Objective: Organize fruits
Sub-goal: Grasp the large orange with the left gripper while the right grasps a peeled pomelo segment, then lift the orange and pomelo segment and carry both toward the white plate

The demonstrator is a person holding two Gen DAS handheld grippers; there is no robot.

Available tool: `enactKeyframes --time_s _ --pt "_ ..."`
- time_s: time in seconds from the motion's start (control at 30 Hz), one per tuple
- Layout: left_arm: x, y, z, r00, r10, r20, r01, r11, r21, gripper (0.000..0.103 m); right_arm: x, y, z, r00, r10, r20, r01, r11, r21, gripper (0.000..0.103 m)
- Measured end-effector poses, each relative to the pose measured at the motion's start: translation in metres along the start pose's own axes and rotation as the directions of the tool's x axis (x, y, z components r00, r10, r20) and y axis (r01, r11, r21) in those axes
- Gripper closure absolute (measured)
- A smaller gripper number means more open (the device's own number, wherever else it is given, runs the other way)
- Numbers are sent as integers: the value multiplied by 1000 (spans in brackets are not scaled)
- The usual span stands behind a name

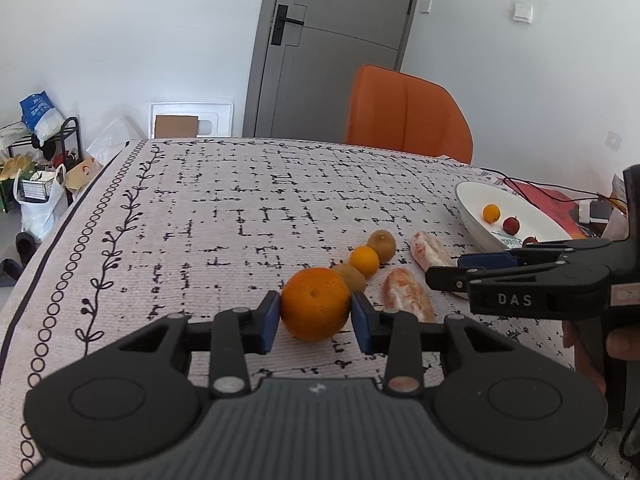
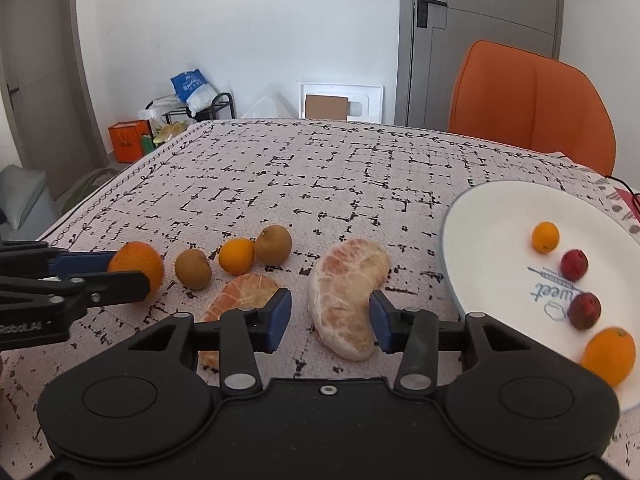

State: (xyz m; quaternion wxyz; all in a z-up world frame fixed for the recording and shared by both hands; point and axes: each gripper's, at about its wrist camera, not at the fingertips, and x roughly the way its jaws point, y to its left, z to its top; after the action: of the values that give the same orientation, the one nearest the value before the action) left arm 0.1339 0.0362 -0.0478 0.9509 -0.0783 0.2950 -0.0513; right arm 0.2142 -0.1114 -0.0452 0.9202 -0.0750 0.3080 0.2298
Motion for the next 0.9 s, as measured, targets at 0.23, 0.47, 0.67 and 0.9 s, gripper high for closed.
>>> enactKeyframes --time_s 0.23,0.47,0.67,0.9 --pt "-3 7 -1 1000 17 -5 -17 1000 -9 66 8 2 -2 999 -29 -16 28 1000 -6 66" --pt "-7 2 -3 1000 15 -5 -15 1000 -6 66 -7 4 -10 999 22 -31 -22 1000 -18 68" --pt "-9 -3 -7 1000 13 -18 -13 1000 8 66 -24 4 -20 997 55 -47 -55 999 0 67" --pt "-4 -4 -6 999 19 -30 -19 1000 14 66 -22 5 -19 998 57 -37 -57 998 7 60"
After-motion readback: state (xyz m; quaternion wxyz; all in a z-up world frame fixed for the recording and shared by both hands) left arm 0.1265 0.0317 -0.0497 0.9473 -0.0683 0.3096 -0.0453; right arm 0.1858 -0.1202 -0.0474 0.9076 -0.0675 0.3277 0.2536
